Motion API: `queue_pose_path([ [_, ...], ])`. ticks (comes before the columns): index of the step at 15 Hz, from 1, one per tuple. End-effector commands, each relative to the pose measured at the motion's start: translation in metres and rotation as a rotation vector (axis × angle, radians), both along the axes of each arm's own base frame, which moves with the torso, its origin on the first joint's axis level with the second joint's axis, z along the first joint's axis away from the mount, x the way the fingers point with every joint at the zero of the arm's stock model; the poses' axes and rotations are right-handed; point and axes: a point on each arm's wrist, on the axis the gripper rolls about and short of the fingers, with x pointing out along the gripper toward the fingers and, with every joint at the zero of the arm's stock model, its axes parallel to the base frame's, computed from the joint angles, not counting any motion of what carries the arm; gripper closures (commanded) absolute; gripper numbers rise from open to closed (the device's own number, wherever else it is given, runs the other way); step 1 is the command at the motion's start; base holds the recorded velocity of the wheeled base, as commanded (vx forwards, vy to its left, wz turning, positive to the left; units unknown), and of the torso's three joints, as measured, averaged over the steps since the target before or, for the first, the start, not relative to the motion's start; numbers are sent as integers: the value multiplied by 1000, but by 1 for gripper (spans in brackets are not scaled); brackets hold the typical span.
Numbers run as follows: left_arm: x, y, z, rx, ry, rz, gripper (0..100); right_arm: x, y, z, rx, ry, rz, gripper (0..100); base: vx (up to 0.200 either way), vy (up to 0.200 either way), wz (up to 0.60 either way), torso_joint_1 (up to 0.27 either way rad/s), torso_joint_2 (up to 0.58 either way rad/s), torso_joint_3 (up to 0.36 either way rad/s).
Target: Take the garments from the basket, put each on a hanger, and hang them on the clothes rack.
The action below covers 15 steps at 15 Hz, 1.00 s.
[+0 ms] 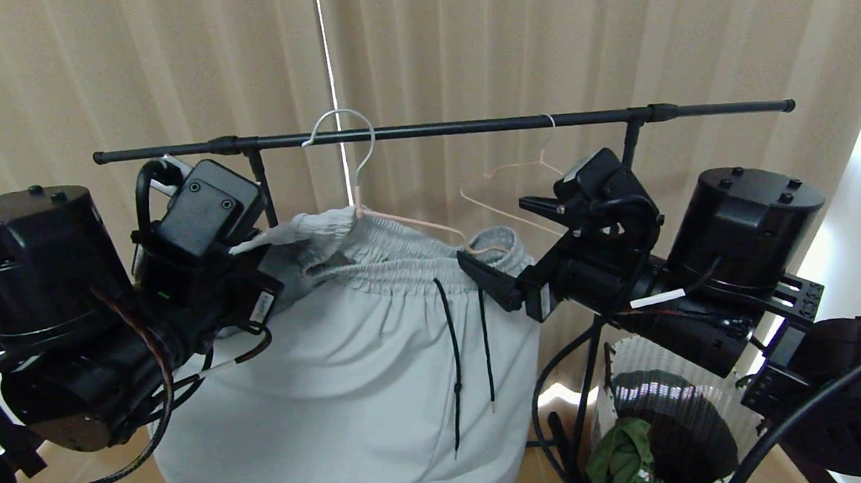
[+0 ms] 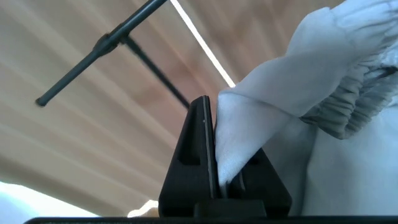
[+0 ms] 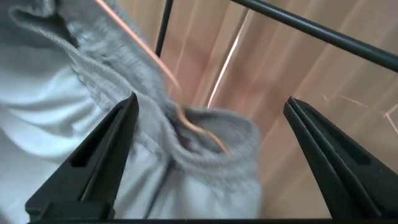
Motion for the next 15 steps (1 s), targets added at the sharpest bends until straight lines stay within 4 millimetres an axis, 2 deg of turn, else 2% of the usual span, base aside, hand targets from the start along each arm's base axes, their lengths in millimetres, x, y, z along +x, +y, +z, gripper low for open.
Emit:
queue_pose_path([
  [1,0,-5,-1,1,2,-17,100,6,5,-2,-8,-5,1,0,0,0,0,0,0,0],
  [9,-3,-16,-2,4,8,-59,100,24,11,-4,-60,-48,-19,0,0,0,0,0,0,0],
  [10,-3,-16,-2,4,8,-59,100,24,11,-4,-60,-48,-19,100,0,0,0,0,0,0],
  [15,-6,-19,-4,4,12,-77,100,26,14,-9,-68,-38,-15,100,0,0,0,0,0,0],
])
